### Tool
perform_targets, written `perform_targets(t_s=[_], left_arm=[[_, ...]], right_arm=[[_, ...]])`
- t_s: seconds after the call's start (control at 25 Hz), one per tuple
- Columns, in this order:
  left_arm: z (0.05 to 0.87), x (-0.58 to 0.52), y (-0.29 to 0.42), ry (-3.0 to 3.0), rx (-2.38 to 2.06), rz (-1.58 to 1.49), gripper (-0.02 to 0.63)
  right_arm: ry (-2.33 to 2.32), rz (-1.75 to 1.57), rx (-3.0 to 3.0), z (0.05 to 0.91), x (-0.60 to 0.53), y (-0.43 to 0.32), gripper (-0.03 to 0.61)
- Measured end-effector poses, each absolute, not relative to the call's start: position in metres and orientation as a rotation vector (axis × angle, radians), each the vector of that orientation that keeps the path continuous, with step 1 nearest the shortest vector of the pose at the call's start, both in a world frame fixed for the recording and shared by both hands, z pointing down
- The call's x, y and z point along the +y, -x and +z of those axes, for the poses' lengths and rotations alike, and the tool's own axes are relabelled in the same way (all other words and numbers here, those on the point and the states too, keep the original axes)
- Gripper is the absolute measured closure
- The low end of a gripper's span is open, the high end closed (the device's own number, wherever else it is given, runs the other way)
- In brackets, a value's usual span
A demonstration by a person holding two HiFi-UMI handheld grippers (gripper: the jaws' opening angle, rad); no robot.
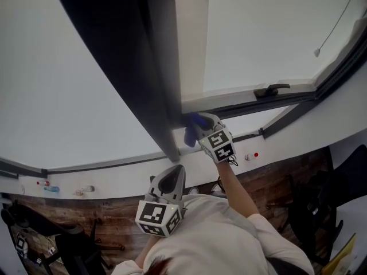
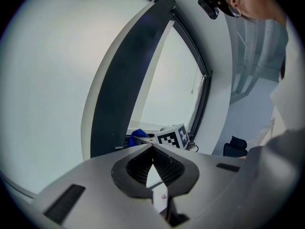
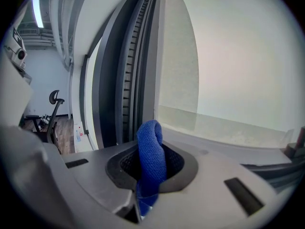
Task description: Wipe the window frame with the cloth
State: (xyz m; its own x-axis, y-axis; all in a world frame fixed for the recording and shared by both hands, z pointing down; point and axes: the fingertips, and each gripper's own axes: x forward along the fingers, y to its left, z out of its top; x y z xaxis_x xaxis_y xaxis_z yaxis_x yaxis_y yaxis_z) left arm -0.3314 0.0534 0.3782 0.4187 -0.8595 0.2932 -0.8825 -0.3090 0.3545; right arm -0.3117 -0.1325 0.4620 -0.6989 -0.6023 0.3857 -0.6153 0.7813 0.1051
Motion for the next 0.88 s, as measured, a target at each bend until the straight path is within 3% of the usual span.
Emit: perform_targets(t_s=[0.88], left_arm=[[0.374,0.047,0.310,-2.227,-1.477,0.086,0.609]], right_arm=[[-0.993,0.059,-2.542,0.458,-0.151,0.263,0.534]])
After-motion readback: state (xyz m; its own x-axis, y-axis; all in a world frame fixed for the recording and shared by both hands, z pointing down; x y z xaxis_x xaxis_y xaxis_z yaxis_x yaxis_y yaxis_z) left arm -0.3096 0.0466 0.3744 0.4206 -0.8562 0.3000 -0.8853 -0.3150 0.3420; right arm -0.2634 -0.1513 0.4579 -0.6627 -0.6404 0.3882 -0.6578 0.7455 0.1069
